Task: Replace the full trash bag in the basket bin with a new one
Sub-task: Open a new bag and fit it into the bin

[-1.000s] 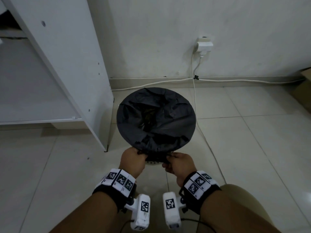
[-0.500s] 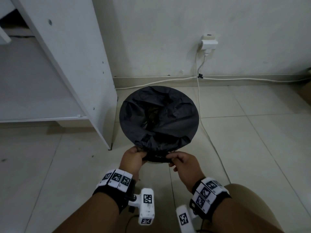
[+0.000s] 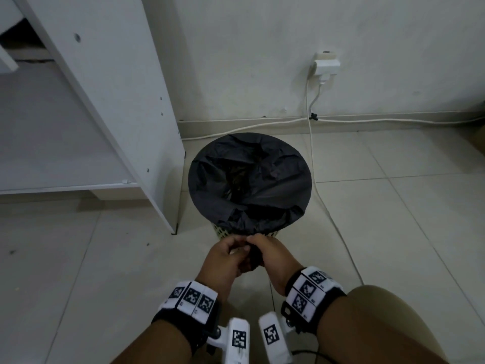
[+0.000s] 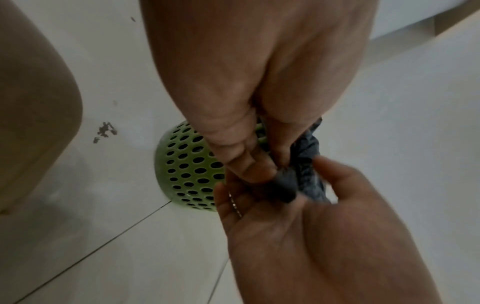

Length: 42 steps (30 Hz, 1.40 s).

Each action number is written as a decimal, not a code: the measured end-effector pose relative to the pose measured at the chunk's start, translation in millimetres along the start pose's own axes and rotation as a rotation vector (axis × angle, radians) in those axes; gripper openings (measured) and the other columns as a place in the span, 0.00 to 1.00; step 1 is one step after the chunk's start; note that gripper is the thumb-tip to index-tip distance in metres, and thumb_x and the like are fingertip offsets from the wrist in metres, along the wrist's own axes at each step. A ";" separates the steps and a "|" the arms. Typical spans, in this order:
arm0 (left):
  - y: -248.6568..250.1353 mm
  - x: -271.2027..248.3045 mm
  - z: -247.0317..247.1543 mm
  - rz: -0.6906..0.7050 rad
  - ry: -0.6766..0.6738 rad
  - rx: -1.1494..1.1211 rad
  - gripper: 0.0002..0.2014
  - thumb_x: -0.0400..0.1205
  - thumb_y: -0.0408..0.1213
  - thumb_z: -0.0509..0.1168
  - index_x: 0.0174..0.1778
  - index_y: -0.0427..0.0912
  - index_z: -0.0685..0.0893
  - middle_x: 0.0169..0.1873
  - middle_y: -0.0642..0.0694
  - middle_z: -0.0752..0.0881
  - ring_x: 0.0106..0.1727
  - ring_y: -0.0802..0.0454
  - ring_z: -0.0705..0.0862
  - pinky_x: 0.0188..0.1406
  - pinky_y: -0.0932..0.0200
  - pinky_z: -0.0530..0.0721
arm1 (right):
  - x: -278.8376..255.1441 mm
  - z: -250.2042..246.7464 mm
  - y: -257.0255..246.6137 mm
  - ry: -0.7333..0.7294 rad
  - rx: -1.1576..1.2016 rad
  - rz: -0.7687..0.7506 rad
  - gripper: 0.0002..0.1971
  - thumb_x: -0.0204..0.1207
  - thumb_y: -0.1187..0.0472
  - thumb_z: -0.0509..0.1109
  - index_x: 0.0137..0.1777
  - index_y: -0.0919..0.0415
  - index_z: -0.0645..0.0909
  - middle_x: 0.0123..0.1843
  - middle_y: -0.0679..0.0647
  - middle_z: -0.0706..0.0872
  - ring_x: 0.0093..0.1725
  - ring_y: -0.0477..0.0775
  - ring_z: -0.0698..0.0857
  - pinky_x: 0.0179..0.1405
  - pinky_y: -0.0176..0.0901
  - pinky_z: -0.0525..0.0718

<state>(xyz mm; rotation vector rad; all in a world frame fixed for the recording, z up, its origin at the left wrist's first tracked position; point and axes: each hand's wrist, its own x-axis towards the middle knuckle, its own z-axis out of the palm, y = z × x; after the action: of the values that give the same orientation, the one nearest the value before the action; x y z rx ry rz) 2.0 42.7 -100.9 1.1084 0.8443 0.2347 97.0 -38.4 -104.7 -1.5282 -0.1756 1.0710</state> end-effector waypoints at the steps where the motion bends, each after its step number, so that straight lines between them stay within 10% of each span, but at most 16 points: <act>1: 0.7 -0.4 1.6 0.028 0.015 0.029 0.10 0.84 0.21 0.63 0.57 0.34 0.85 0.52 0.33 0.91 0.51 0.36 0.92 0.51 0.42 0.92 | -0.1 2.5 -1.1 -0.021 -0.040 -0.011 0.15 0.72 0.53 0.69 0.48 0.64 0.90 0.50 0.66 0.91 0.52 0.65 0.89 0.58 0.62 0.85; 10: 6.9 5.1 -1.3 0.006 0.045 0.102 0.07 0.84 0.28 0.68 0.51 0.31 0.90 0.43 0.30 0.93 0.45 0.33 0.93 0.50 0.37 0.92 | 1.1 1.7 -3.7 0.031 -0.019 -0.028 0.12 0.80 0.64 0.69 0.50 0.75 0.87 0.51 0.69 0.91 0.54 0.67 0.89 0.59 0.59 0.86; 22: 15.5 11.4 -20.0 -0.142 0.010 -0.166 0.11 0.84 0.31 0.67 0.36 0.40 0.76 0.23 0.46 0.77 0.21 0.54 0.72 0.17 0.64 0.69 | -2.6 -22.6 4.5 0.284 -0.001 -0.059 0.02 0.74 0.69 0.75 0.41 0.66 0.89 0.27 0.52 0.84 0.23 0.47 0.73 0.22 0.39 0.70; 30: 9.0 11.2 -11.8 -0.041 0.095 0.172 0.12 0.86 0.30 0.64 0.38 0.38 0.72 0.24 0.41 0.71 0.19 0.52 0.68 0.18 0.63 0.64 | -5.8 -8.8 6.5 0.352 -0.042 -0.093 0.09 0.76 0.77 0.64 0.37 0.67 0.78 0.29 0.60 0.81 0.26 0.56 0.79 0.28 0.49 0.84; 34: 5.7 9.8 -20.1 0.082 0.090 0.387 0.08 0.83 0.32 0.69 0.38 0.41 0.87 0.31 0.48 0.88 0.33 0.51 0.84 0.34 0.58 0.78 | -3.7 -8.5 2.9 0.312 -0.140 -0.124 0.11 0.77 0.76 0.60 0.38 0.71 0.82 0.34 0.62 0.86 0.32 0.62 0.86 0.38 0.62 0.90; 39: 8.3 -0.6 -15.4 0.204 0.029 0.362 0.05 0.81 0.30 0.72 0.43 0.38 0.93 0.37 0.51 0.94 0.40 0.60 0.90 0.38 0.70 0.81 | 0.6 -3.7 9.2 0.236 -0.135 -0.104 0.22 0.63 0.54 0.67 0.41 0.77 0.79 0.44 0.77 0.84 0.49 0.79 0.84 0.50 0.79 0.82; 42: 8.9 -4.3 -8.0 0.212 -0.030 0.389 0.09 0.83 0.28 0.67 0.43 0.38 0.93 0.31 0.57 0.91 0.34 0.62 0.87 0.35 0.69 0.81 | 0.0 3.7 8.9 0.162 -0.117 -0.074 0.23 0.61 0.52 0.66 0.39 0.78 0.76 0.41 0.78 0.82 0.39 0.73 0.83 0.50 0.78 0.81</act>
<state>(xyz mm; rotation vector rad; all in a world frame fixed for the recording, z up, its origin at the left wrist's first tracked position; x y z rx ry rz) -4.4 50.0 -92.6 1.5659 0.7627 0.2343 90.5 -38.3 -111.8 -1.6928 -0.1838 0.8868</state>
